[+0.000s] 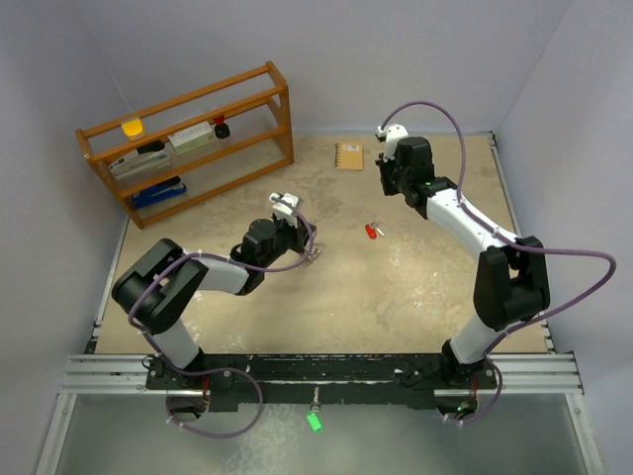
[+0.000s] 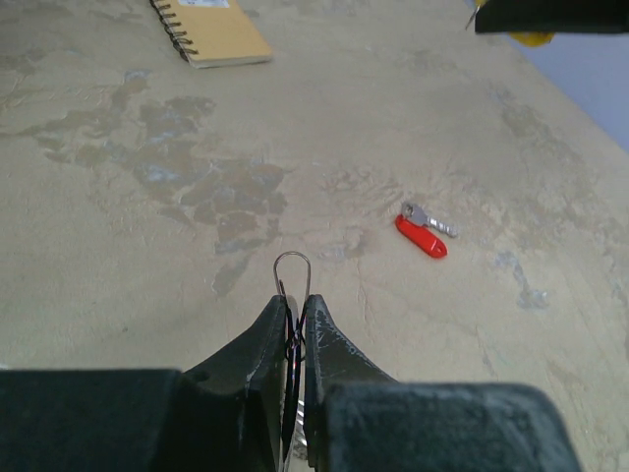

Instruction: Remove the keys from the keyring

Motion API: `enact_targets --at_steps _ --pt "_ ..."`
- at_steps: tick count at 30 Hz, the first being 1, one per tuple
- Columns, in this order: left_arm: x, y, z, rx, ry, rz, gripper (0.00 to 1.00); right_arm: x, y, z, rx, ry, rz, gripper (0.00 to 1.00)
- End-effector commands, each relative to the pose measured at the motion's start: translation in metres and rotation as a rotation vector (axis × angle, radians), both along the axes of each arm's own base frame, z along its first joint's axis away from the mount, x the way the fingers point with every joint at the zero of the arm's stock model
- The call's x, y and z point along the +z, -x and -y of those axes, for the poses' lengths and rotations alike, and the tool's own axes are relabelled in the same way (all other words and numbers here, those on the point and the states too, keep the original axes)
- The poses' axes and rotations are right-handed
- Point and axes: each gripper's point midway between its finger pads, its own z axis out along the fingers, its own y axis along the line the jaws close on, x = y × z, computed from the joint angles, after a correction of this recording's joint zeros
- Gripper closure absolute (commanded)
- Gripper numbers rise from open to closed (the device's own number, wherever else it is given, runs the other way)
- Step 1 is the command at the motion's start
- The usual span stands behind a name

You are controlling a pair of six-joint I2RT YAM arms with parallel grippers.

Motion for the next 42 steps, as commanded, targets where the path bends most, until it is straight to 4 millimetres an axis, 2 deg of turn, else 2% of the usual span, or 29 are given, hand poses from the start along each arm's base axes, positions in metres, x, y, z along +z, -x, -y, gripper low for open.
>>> enact_targets --at_steps 1,7,13,18,24,31,37,40,42 --pt "0.05 -0.015 0.009 -0.028 0.239 0.119 1.0 0.006 -0.016 -0.003 -0.02 -0.058 0.045 1.0" --pt "0.031 -0.037 0.005 0.008 0.273 0.094 1.0 -0.014 -0.01 -0.018 0.047 -0.103 -0.006 1.0" --pt "-0.003 -0.057 -0.001 0.081 0.258 0.032 0.99 -0.029 -0.007 -0.029 0.099 -0.137 -0.031 1.0" --pt "-0.025 -0.066 -0.007 0.144 0.236 -0.006 0.88 -0.046 -0.001 -0.048 0.152 -0.198 -0.058 1.0" --pt "-0.041 -0.07 -0.023 0.231 0.183 -0.037 0.72 -0.063 0.001 -0.074 0.213 -0.154 -0.07 1.0" --pt "-0.041 -0.068 -0.037 0.289 0.148 -0.039 0.42 -0.078 -0.012 -0.104 0.261 -0.117 -0.077 1.0" --pt "-0.025 -0.055 -0.061 0.365 0.141 0.003 0.35 -0.084 -0.022 -0.111 0.265 -0.126 -0.082 0.99" --pt "-0.018 -0.05 -0.071 0.39 0.103 0.011 0.33 -0.089 -0.024 -0.111 0.263 -0.122 -0.089 0.9" --pt "-0.015 -0.049 -0.075 0.398 0.068 0.005 0.32 -0.093 -0.024 -0.111 0.261 -0.123 -0.097 0.78"
